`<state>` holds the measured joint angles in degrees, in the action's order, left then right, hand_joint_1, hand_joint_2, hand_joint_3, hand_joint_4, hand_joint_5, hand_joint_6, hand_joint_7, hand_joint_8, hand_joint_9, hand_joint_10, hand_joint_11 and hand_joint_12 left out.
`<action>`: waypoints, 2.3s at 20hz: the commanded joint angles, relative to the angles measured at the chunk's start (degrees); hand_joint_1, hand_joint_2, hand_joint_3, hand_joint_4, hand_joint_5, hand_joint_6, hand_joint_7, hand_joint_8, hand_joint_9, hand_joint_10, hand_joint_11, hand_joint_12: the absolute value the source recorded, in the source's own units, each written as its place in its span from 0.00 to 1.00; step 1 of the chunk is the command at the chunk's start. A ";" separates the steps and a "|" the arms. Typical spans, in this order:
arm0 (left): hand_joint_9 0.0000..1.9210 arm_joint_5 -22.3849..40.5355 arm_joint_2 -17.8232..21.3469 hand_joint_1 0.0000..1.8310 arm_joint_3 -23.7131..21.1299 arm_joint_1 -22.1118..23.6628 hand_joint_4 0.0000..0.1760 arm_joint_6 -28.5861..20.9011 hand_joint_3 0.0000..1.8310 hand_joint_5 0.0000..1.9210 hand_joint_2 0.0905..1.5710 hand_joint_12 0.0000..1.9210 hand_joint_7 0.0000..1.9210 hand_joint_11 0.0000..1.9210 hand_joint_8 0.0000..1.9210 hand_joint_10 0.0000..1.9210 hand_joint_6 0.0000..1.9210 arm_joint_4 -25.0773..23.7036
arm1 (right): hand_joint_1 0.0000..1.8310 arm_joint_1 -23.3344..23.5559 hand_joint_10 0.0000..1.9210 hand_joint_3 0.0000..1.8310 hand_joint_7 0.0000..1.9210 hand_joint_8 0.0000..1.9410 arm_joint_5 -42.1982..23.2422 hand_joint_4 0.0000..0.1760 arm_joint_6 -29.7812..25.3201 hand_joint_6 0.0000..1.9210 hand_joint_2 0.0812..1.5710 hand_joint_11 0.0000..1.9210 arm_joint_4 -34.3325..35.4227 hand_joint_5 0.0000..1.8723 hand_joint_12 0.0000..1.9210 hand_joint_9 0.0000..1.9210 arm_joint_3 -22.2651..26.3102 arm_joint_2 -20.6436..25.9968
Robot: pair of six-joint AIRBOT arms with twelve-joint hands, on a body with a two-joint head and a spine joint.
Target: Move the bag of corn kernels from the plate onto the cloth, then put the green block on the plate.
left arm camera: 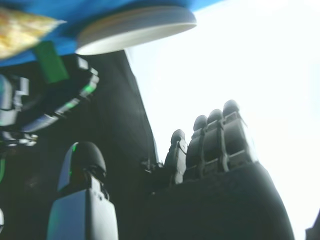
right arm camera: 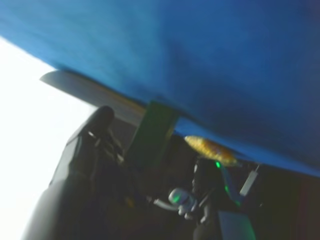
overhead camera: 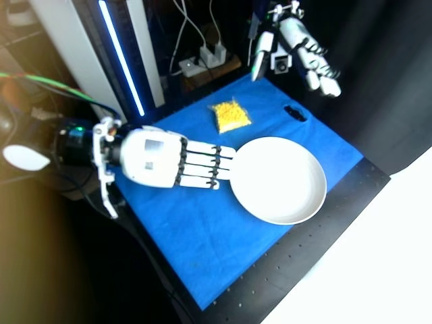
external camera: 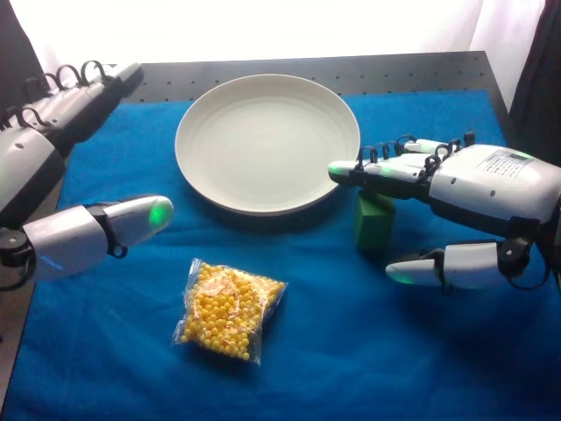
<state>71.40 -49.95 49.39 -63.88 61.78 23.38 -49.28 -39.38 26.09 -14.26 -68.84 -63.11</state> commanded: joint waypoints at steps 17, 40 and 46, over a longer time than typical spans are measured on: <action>0.00 8.22 0.02 0.25 0.02 -0.61 0.68 -0.28 0.00 0.00 0.75 0.00 0.00 0.00 0.00 0.00 0.00 -0.07 | 0.64 16.81 0.67 0.00 0.42 0.76 -6.67 0.00 -8.39 0.77 0.82 0.45 -12.94 0.28 0.85 0.47 -3.41 0.73; 0.00 11.97 0.47 0.22 -1.14 -3.79 0.84 -1.11 0.00 0.00 0.75 0.00 0.00 0.00 0.00 0.00 0.00 2.61 | 0.45 15.91 0.21 0.00 0.11 0.00 -4.98 0.00 -26.93 0.01 0.62 0.00 -42.95 0.09 0.82 0.09 2.81 2.86; 0.00 11.98 0.43 0.21 -1.15 -4.09 0.63 -1.43 0.00 0.00 0.75 0.00 0.00 0.00 0.00 0.00 0.00 3.11 | 0.42 14.71 0.37 0.01 0.14 0.00 0.33 0.00 -29.93 0.00 0.67 0.00 -46.78 0.10 0.87 0.12 0.76 0.96</action>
<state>76.07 -49.82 48.10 -68.20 60.80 27.68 -35.00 -35.40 -3.40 -63.94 -68.12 -61.93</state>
